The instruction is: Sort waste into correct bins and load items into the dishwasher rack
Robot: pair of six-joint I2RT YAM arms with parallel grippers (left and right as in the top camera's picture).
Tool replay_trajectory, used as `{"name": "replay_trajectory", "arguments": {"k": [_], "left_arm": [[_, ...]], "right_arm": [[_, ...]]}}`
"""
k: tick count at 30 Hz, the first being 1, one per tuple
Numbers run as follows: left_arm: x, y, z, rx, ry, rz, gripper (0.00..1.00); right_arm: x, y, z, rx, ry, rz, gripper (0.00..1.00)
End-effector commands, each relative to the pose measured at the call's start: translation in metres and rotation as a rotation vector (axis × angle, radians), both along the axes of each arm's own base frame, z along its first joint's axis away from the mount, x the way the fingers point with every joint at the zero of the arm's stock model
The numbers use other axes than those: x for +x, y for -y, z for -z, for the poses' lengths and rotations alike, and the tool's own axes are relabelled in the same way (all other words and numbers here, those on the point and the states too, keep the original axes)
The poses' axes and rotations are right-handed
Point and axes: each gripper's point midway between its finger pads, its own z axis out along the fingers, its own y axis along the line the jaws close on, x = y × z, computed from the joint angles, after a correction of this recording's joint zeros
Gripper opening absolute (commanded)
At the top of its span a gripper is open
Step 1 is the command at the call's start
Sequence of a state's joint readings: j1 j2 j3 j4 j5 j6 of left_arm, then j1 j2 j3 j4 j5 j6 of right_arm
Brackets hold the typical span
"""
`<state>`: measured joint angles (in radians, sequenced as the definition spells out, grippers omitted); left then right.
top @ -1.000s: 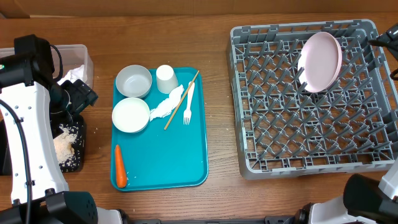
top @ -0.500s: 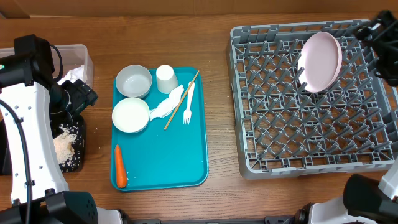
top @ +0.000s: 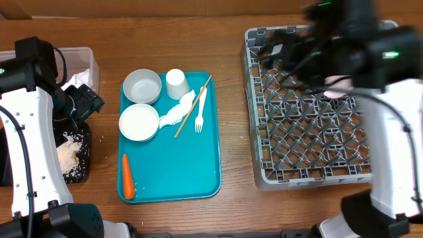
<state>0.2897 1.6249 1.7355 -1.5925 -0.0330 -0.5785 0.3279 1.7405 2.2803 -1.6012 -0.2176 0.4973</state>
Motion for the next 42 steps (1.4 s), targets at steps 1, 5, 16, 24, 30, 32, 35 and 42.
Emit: {"name": "replay_trajectory", "arguments": {"k": [1, 5, 16, 24, 30, 32, 35, 42], "left_arm": [[-0.001, 0.0, -0.005, -0.003, 0.021, -0.024, 1.0], [-0.001, 0.0, -0.005, -0.003, 0.021, -0.024, 1.0], [-0.001, 0.0, -0.005, -0.003, 0.021, -0.024, 1.0], [-0.001, 0.0, -0.005, -0.003, 0.021, -0.024, 1.0], [-0.001, 0.0, -0.005, -0.003, 0.021, -0.024, 1.0], [-0.001, 0.0, -0.005, -0.003, 0.021, -0.024, 1.0], [-0.001, 0.0, -0.005, -0.003, 0.021, -0.024, 1.0], [-0.001, 0.0, -0.005, -0.003, 0.021, -0.024, 1.0]], "right_arm": [[0.004, -0.023, 0.028, -0.137, -0.034, 0.084, 1.0], [0.001, -0.075, 0.067, -0.181, -0.108, 0.032, 1.0], [0.003, -0.166, 0.172, -0.25, -0.242, -0.02, 1.0], [0.006, -0.194, 0.234, -0.231, -0.361, -0.031, 0.97], [0.004, -0.205, 0.263, -0.257, -0.384, -0.048, 0.92], [0.004, -0.209, 0.268, -0.257, -0.383, -0.052, 0.9], [0.005, -0.211, 0.277, -0.255, -0.394, -0.038, 0.87], [-0.006, -0.221, 0.306, -0.271, -0.449, -0.035, 0.8]]}}
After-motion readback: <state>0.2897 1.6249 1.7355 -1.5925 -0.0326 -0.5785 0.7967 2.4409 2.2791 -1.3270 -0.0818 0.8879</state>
